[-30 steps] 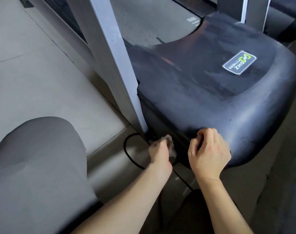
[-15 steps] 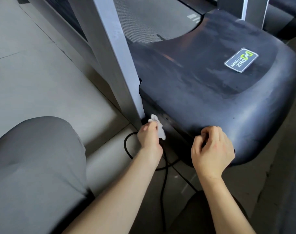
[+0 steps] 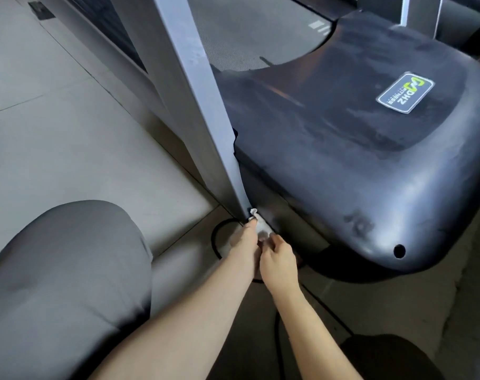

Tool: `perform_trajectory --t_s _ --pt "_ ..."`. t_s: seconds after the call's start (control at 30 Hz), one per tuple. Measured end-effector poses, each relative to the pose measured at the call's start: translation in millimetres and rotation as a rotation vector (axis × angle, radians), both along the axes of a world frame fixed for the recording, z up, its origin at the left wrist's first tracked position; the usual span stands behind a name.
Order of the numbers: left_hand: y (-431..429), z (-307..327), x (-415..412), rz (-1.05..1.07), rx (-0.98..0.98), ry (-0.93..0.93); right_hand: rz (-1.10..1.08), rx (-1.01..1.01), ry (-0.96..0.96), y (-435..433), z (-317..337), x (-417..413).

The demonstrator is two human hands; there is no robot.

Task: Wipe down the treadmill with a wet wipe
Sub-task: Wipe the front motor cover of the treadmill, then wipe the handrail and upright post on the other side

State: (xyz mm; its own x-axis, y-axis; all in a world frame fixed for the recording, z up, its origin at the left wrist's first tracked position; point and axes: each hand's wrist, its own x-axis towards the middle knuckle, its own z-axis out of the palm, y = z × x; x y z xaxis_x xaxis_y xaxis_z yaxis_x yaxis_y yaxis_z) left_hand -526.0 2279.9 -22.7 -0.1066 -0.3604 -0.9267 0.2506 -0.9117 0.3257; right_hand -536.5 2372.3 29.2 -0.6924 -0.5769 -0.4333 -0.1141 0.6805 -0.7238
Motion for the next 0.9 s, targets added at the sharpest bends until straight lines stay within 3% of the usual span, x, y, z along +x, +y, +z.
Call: perform_trajectory --t_s 0.07,0.13,0.27,0.4,0.53,0.63,0.73,0.9 --pt "-10.2 -10.3 -1.3 -0.325 -0.115 -0.143 -0.102 -0.105 -0.241 -19.0 -13.8 -4.7" --pt "-18.2 1.8 5.2 -0.335 -0.092 -0.068 -0.191 -0.195 -0.283 -36.5 -24.5 -4.6" --pt "-28.8 25.7 23.2 -0.579 -0.173 -0.17 -0.245 -0.139 -0.017 -51.8 -39.4 6.0" --pt "-57.2 51.4 41.1 -0.75 -0.281 -0.293 -0.167 -0.086 0.2 -71.0 -33.5 29.2" --pt "-100.1 90.2 61.8 -0.77 -0.573 -0.304 -0.101 -0.13 0.363 -87.7 -15.9 42.5" --pt "-124.7 114.9 75.8 -0.903 -0.756 -0.316 -0.049 -0.181 0.469 -84.7 -11.8 41.6" --pt "-139.7 123.8 89.0 -1.003 -0.881 -0.299 -0.088 -0.258 0.441 -86.0 -11.8 39.5" --pt "-143.3 109.9 94.1 -0.899 -0.971 -0.226 -0.152 -0.32 0.387 -99.9 6.2 48.3"
